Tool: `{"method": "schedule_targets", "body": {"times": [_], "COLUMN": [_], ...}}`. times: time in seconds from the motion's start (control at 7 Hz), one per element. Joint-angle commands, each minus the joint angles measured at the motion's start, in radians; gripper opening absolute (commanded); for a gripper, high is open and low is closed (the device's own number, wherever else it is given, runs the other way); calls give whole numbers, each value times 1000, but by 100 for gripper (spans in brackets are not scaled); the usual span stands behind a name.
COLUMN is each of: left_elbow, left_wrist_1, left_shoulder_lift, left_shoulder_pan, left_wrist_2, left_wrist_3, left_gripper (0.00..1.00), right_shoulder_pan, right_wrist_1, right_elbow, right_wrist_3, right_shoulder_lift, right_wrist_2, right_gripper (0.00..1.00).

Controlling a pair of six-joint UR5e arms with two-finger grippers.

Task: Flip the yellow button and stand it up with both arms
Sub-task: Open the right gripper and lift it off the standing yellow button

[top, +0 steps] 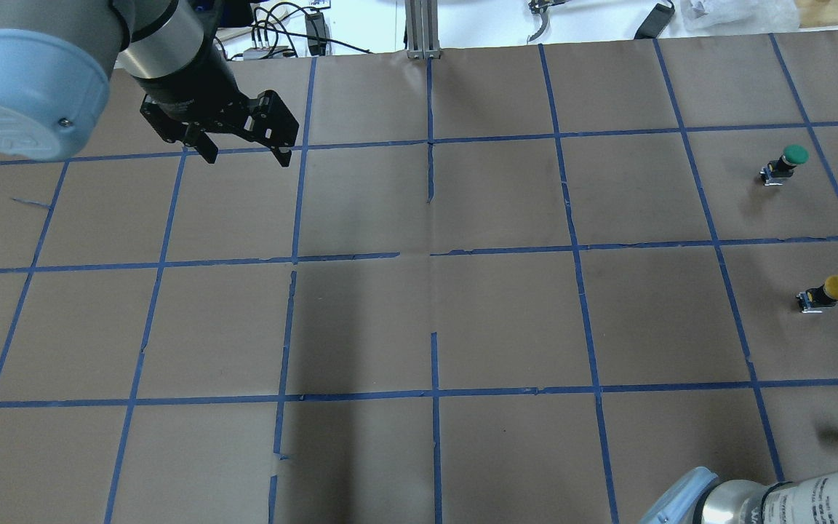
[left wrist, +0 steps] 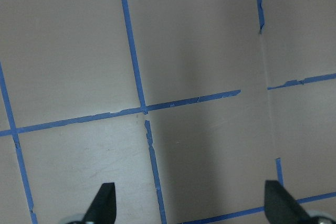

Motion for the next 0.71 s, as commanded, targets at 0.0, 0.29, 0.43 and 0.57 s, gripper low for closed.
{"method": "schedule_targets", "body": {"times": [0.0, 0.29, 0.43, 0.57], "left_elbow": [11, 33, 36, 41], "left_wrist_1": [-2, -33, -39, -50], "left_shoulder_lift": [-1, -2, -2, -4], "left_shoulder_pan": [0, 2, 0, 5], "left_wrist_2": [-2, -2, -2, -2], "left_wrist_3": [-2, -2, -6, -9], "left_gripper": [100, 100, 100, 100], "right_shoulder_pan": [167, 374, 480, 575], "right_wrist_1": [24, 76, 75, 102], "right_elbow": [-7, -7, -13, -40], "right_wrist_3": [254, 599, 790, 1052], "right_shoulder_lift": [-116, -234, -262, -291], "right_wrist_2": [-125, -130, -158, -158], "right_gripper": [100, 100, 100, 100]}}
